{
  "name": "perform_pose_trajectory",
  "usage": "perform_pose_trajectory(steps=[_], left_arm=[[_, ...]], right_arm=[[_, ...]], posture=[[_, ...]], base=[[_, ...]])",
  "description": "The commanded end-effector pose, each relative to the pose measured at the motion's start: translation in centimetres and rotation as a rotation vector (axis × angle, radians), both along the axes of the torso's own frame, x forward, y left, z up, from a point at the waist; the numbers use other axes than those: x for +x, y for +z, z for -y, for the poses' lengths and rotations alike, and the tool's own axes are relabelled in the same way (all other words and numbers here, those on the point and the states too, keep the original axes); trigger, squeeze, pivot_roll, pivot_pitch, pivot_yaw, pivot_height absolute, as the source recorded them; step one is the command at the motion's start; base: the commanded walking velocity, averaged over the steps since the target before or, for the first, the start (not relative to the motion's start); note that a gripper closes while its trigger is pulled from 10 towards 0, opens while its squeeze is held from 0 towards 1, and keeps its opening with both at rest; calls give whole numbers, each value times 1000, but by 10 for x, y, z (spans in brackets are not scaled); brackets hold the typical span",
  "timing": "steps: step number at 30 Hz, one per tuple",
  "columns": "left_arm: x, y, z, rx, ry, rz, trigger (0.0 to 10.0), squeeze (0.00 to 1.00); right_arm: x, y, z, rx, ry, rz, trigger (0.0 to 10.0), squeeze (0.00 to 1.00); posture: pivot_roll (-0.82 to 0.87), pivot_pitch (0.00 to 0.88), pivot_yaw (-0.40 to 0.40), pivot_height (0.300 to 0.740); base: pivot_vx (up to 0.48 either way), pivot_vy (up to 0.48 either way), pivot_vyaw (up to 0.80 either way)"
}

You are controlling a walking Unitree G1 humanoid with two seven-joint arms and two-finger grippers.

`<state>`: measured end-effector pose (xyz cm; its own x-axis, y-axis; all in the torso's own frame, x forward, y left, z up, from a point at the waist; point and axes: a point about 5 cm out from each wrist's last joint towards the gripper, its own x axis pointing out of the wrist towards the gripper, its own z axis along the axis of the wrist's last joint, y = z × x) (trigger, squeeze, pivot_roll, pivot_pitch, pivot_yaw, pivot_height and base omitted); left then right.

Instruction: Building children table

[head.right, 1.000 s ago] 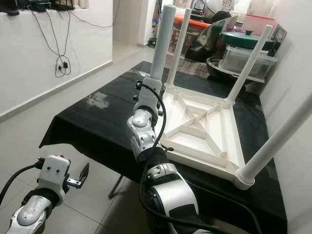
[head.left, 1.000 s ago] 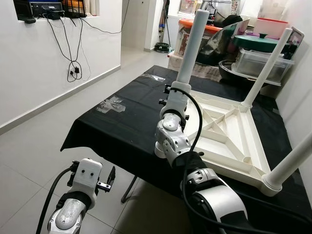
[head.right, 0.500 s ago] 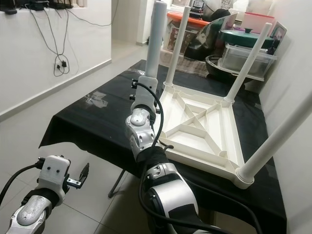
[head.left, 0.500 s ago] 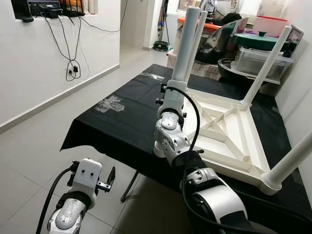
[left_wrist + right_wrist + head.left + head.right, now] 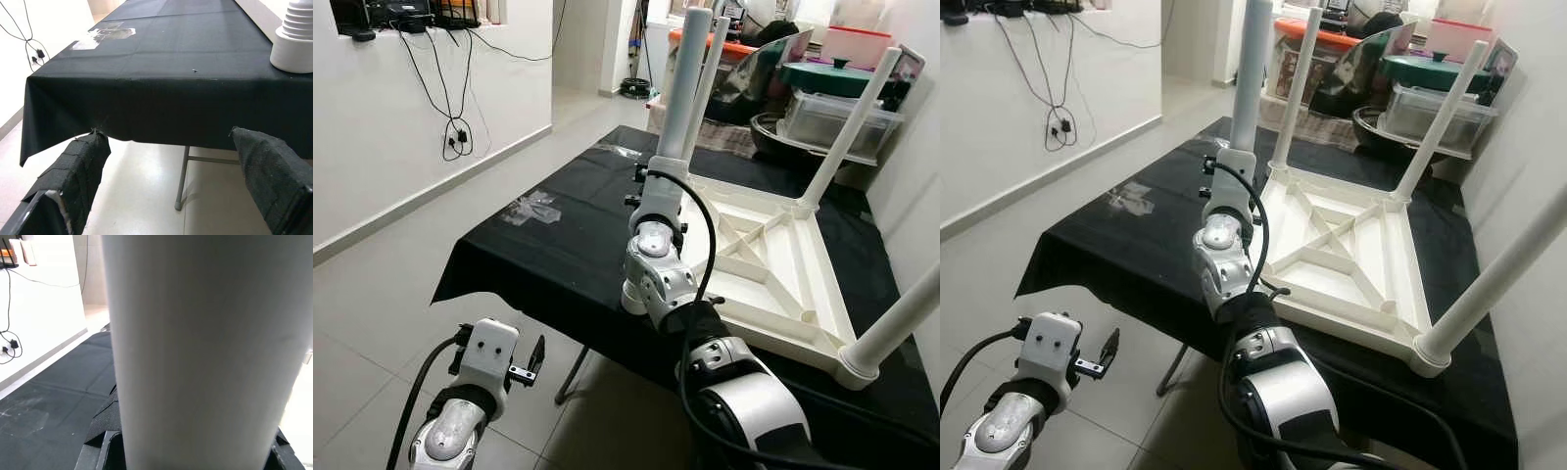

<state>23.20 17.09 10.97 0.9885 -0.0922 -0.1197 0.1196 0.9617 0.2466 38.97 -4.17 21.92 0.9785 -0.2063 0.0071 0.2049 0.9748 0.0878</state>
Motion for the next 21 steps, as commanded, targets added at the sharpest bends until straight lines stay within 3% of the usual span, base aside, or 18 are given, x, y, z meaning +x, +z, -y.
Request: perform_pose_trajectory(steps=[1,14,21], left_arm=[[1,-1,1,20,-16,-4,10000,0],[1,-1,1,19,-19,-2,10000,0],[0,4,5,-49,-57,15,10000,0]], right_arm=[[-5,-37,2,-1,6,-144,10000,0],[-6,-36,1,4,15,-141,10000,0],[-7,-36,0,7,21,-141,10000,0]], posture=[[140,0,-119,740],[141,0,-118,740],[140,0,-118,740]], base=[[0,0,0],[0,0,0],[0,0,0]])
